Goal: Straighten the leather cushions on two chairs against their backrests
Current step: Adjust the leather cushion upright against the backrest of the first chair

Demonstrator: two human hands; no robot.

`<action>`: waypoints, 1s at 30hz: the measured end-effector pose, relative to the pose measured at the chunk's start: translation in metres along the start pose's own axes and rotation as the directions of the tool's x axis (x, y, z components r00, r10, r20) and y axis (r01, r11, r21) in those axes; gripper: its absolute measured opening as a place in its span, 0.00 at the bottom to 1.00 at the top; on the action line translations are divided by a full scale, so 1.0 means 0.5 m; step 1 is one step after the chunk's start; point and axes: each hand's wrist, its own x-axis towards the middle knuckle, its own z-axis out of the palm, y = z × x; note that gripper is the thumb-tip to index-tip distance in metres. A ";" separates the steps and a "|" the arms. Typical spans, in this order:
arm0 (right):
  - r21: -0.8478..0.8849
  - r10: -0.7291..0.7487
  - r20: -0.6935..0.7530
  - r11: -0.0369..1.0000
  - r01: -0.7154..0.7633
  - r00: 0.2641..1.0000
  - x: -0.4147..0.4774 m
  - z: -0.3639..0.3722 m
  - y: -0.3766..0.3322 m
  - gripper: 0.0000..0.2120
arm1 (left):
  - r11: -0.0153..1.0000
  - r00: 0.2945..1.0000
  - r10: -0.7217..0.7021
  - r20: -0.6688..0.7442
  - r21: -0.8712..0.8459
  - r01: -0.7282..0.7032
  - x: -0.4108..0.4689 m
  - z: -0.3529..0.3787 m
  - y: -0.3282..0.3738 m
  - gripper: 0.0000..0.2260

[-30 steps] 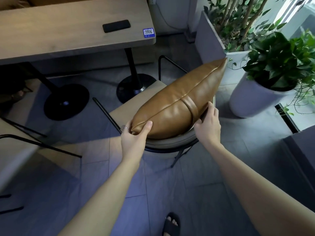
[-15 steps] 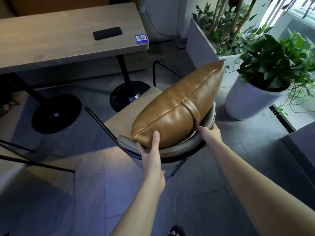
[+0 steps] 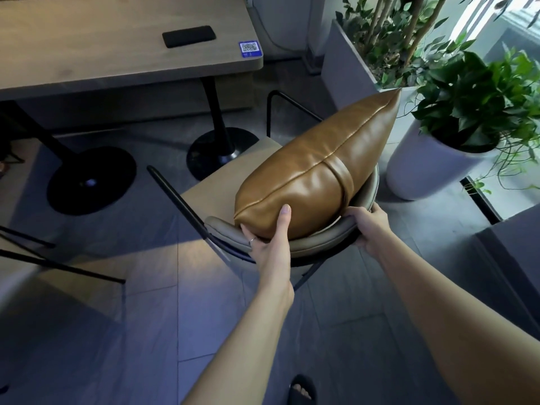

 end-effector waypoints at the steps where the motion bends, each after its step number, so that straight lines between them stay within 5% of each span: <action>1: 0.003 0.001 -0.002 1.000 -0.001 1.000 -0.005 0.003 0.001 0.15 | 1.000 1.000 0.008 -0.004 0.013 -0.008 0.003 -0.006 0.002 0.51; 6: 0.070 0.017 0.020 0.997 -0.018 1.000 -0.041 0.044 0.018 0.16 | 0.997 0.997 0.064 -0.039 0.033 -0.063 0.028 -0.054 0.030 0.48; 13: 0.099 0.044 -0.005 0.994 -0.043 0.999 -0.107 0.141 0.054 0.33 | 0.992 0.992 0.121 -0.047 0.031 -0.120 0.072 -0.153 0.085 0.40; 18: 0.074 0.046 -0.049 0.996 -0.043 0.998 -0.134 0.191 0.076 0.41 | 0.991 0.990 0.129 -0.055 0.046 -0.127 0.091 -0.198 0.114 0.25; 24: 0.075 0.042 -0.131 0.997 -0.033 0.990 -0.148 0.201 0.084 0.22 | 0.984 0.984 0.165 -0.073 0.079 -0.159 0.091 -0.209 0.110 0.25; 30: 0.136 0.036 -0.152 0.991 -0.016 0.988 -0.141 0.211 0.090 0.25 | 0.983 0.982 0.173 -0.072 0.072 -0.167 0.093 -0.203 0.113 0.28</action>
